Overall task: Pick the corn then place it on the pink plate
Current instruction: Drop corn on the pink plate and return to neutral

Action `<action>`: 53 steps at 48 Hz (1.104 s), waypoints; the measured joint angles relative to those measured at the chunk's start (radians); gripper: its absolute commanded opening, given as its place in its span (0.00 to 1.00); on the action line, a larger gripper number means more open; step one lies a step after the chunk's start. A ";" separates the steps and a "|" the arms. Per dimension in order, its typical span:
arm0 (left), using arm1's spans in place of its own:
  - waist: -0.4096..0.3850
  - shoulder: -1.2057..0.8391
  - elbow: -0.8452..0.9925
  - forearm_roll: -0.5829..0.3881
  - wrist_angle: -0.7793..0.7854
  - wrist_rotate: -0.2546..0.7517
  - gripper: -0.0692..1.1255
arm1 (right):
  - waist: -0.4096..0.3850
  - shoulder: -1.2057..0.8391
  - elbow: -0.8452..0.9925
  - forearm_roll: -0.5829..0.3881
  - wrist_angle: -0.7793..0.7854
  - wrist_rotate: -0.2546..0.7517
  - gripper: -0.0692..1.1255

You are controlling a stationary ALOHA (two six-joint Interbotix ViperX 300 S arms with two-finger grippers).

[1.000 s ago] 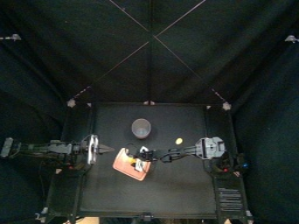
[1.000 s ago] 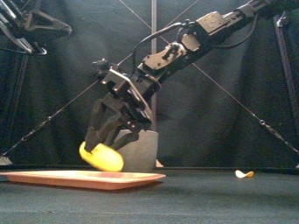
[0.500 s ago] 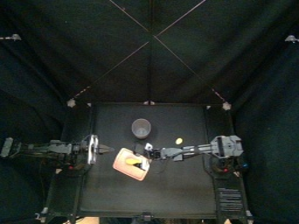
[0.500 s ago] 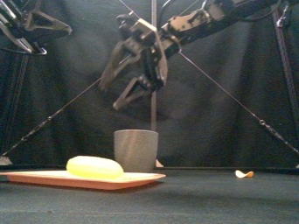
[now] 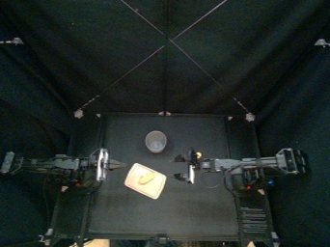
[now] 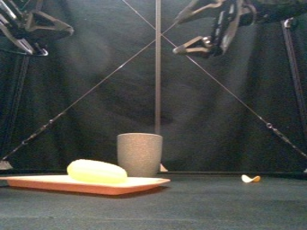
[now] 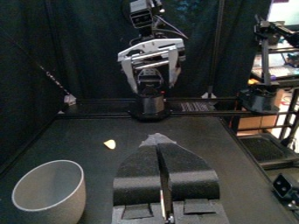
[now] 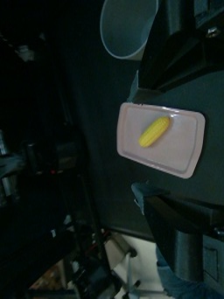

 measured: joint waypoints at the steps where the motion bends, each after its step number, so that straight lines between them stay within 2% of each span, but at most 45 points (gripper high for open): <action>1: -0.002 0.000 0.002 0.000 0.000 0.000 0.04 | 0.000 -0.028 0.018 0.002 -0.003 0.003 0.93; 21: 0.003 -0.002 0.000 -0.002 0.000 0.000 0.04 | 0.021 -0.468 0.267 -0.040 -0.008 0.000 0.93; 53: 0.009 -0.002 0.000 -0.008 0.000 -0.002 0.04 | 0.028 -0.506 0.347 -0.092 -0.025 -0.002 0.93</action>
